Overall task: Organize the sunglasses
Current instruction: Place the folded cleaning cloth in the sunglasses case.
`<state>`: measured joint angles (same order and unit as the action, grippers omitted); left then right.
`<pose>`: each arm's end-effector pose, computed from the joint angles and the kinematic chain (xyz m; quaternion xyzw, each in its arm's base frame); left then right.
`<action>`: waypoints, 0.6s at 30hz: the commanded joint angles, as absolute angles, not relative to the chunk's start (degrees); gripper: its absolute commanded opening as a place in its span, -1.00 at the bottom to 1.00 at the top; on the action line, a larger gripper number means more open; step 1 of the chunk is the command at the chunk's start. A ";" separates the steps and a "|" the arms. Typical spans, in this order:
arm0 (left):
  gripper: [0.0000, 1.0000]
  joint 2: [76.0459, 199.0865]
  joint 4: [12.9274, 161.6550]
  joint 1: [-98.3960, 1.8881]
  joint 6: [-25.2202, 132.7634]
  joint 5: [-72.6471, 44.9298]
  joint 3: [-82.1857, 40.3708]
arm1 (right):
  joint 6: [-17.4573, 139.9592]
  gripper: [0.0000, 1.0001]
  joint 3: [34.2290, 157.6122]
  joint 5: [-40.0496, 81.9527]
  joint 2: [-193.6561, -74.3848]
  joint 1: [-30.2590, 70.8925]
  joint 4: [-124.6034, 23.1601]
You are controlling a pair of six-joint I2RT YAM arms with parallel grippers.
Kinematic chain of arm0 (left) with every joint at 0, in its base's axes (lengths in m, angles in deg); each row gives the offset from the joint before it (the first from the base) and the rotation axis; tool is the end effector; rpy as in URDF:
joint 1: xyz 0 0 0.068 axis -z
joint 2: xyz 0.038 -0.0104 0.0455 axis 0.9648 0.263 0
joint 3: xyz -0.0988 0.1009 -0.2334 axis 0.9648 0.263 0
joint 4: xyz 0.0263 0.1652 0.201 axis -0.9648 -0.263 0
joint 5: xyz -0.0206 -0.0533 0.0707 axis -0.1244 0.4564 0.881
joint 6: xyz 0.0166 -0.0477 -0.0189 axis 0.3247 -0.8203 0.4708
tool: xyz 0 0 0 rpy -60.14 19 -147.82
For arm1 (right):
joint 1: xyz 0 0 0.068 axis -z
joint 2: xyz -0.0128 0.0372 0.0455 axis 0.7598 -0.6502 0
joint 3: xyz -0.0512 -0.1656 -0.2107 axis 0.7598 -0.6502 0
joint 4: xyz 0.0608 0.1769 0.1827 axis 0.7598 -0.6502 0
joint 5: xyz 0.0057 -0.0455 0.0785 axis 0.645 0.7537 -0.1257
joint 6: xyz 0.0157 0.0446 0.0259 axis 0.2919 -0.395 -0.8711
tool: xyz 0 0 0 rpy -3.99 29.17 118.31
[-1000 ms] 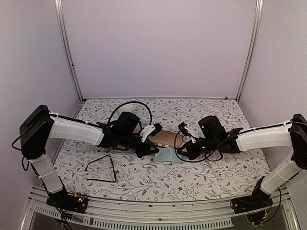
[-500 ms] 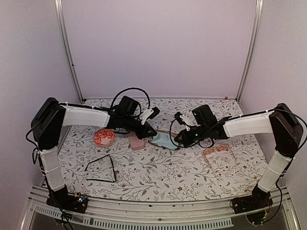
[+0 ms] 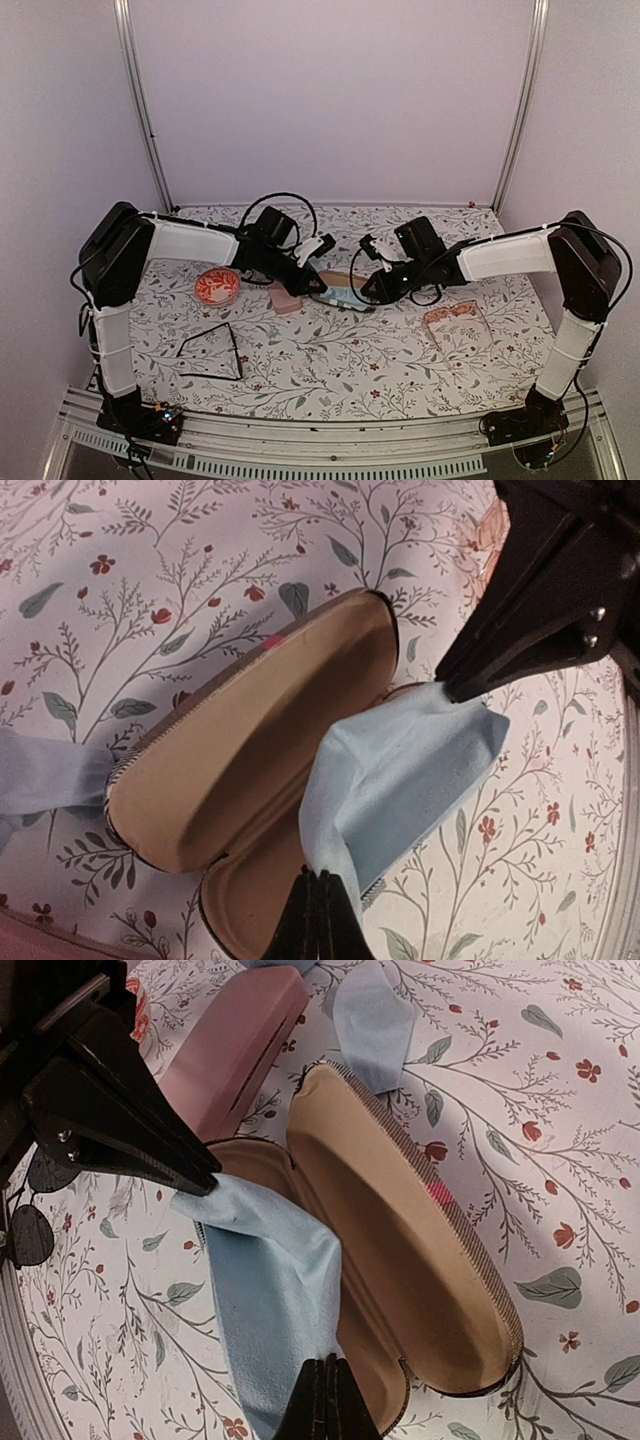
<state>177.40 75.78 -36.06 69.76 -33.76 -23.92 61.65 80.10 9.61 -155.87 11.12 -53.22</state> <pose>0.3231 -0.2802 0.1604 0.4126 0.8153 -0.3171 0.2538 0.2857 0.2407 0.1694 -0.3107 0.8630 0.2814 0.2819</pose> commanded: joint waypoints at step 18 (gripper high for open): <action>-1.00 179.82 71.51 -37.01 68.76 -35.60 -27.98 | 66.49 -1.00 84.57 7.60 -160.99 11.69 -57.30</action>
